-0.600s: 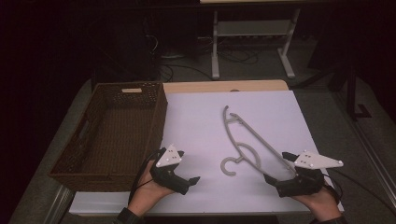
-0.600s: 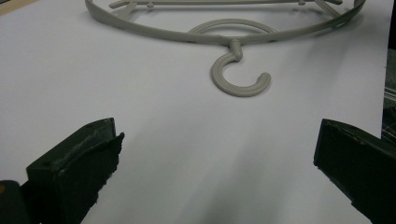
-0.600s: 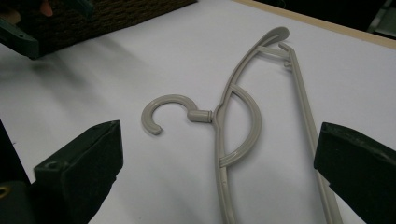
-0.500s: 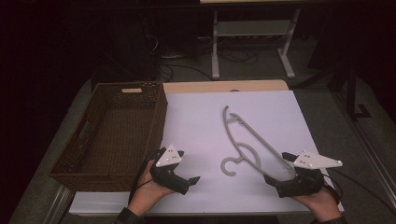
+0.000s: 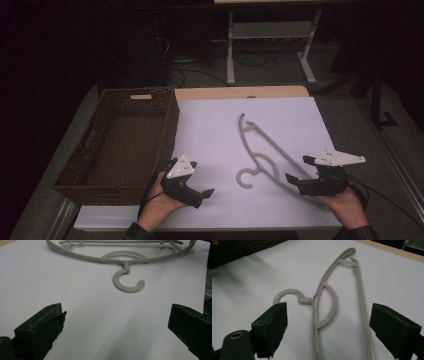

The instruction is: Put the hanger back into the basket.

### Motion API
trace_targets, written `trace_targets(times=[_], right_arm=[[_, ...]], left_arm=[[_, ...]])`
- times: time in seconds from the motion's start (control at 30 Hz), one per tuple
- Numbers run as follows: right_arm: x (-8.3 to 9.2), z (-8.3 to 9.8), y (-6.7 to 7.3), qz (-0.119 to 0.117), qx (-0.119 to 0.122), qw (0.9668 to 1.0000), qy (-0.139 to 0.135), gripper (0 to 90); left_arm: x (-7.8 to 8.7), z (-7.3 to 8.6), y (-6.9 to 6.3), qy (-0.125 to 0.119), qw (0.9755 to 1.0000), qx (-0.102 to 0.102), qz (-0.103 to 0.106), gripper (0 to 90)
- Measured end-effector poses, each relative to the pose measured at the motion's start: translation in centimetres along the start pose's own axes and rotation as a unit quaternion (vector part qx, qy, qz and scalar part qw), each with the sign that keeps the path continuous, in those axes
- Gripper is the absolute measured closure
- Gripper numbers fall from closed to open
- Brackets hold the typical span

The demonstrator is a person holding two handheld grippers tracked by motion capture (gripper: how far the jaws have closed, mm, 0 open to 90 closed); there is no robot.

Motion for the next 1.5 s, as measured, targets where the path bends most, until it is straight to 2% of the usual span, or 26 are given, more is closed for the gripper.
trace_targets(times=[0.1,0.13,0.23,0.3,0.5,0.6,0.73,0.83,1.23,1.4,1.5], right_arm=[[-0.1,-0.3,-0.6,0.005,-0.004,1.0000,0.002,20.2],[-0.4,-0.5,-1.2,0.010,-0.011,0.9998,0.012,25.3],[-0.7,-0.6,-1.7,0.007,-0.012,0.9997,0.020,30.4],[-1.5,-0.8,-2.4,0.003,-0.018,0.9994,0.030,38.4],[-3.1,-0.9,-3.4,0.009,-0.016,0.9983,0.055,47.1],[-4.2,-0.7,-4.4,0.022,-0.013,0.9966,0.078,53.3],[-5.1,-0.4,-5.1,0.034,-0.013,0.9949,0.094,55.8],[-5.9,0.2,-5.9,0.047,-0.011,0.9920,0.117,58.6],[-5.7,2.0,-7.1,0.062,-0.028,0.9859,0.153,66.6],[-6.0,2.6,-7.0,0.062,-0.026,0.9838,0.166,70.5],[-6.1,2.6,-7.0,0.066,-0.030,0.9825,0.171,77.8]], left_arm=[[-0.1,0.0,0.0,-0.001,1.0000,0.002,0.000,0.0],[-0.1,0.0,0.0,-0.001,1.0000,0.001,0.001,0.0],[-0.2,0.0,0.0,0.001,1.0000,0.000,0.002,0.0],[-0.2,0.1,0.0,0.002,1.0000,0.001,0.001,0.0],[-0.2,0.0,0.1,0.000,1.0000,0.000,0.000,0.0],[-0.2,0.0,0.1,0.000,1.0000,-0.001,0.000,0.0],[-0.2,0.0,0.1,0.001,1.0000,-0.002,0.000,0.0],[-0.1,0.0,0.1,0.000,1.0000,0.000,-0.001,0.0],[-0.2,0.0,0.1,0.002,1.0000,-0.001,-0.001,0.0],[-0.2,0.0,0.1,0.002,1.0000,-0.001,0.000,0.0],[-0.2,0.0,0.1,0.002,1.0000,0.000,0.000,0.0]])
Point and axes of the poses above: each handheld gripper's, and its own axes: x roughly backward along the jaws, z roughly out of its underside, y roughly to its left, the point moved 7 cm from there along -x, roughly forward along the jaws, and after that the axes turned 12 degrees about -x, right-handed, at the moved point
